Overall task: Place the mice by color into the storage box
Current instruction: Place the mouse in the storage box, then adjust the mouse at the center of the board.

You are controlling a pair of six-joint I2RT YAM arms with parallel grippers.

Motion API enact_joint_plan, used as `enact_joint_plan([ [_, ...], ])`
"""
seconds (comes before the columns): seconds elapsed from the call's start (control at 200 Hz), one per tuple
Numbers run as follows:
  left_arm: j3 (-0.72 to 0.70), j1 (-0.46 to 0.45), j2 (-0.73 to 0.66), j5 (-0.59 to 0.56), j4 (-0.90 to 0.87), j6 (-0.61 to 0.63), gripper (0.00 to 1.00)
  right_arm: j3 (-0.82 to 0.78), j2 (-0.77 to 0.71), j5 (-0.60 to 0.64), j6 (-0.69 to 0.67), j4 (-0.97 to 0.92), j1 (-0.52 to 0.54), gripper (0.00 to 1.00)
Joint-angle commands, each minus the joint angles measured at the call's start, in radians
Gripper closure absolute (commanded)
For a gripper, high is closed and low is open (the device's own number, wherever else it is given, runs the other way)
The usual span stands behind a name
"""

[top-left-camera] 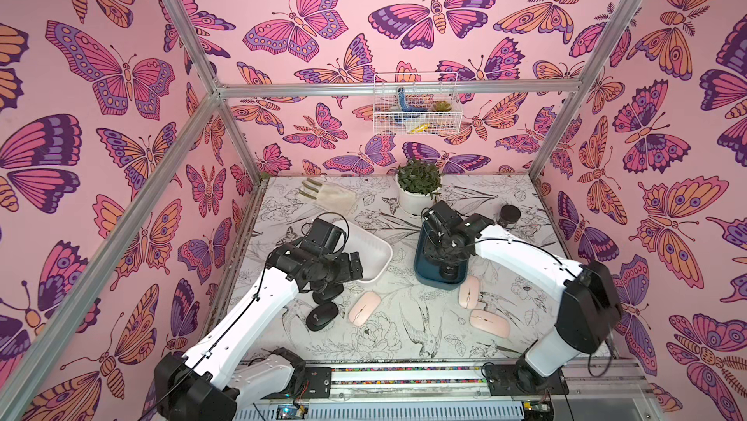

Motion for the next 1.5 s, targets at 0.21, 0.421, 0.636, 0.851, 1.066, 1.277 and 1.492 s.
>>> enact_joint_plan([
  [0.21, 0.036, 0.025, 0.000, -0.014, -0.117, 0.006, 0.00, 0.019, 0.143, -0.053, -0.025, 0.021, -0.039, 0.48],
  [0.421, 0.035, 0.067, 0.075, -0.033, -0.273, -0.026, 0.00, 0.000, 0.146, -0.105, -0.041, 0.066, -0.039, 0.24],
  [0.636, 0.034, 0.079, 0.218, -0.099, -0.341, 0.000, 0.00, -0.015, 0.097, -0.109, -0.060, 0.073, -0.039, 0.20],
  [0.851, 0.049, 0.091, 0.338, -0.187, -0.335, 0.055, 0.00, -0.028, 0.023, -0.111, -0.072, 0.090, -0.039, 0.20],
  [1.066, 0.055, 0.100, 0.429, -0.220, -0.317, 0.110, 0.00, -0.014, -0.037, -0.094, -0.093, 0.074, -0.039, 0.20],
  [1.277, 0.029, 0.100, 0.486, -0.207, -0.253, 0.146, 0.00, -0.001, -0.050, -0.092, -0.102, 0.062, -0.039, 0.20],
  [1.492, 0.016, 0.124, 0.535, -0.220, -0.191, 0.174, 0.00, 0.007, -0.059, -0.090, -0.110, 0.059, -0.039, 0.21],
])
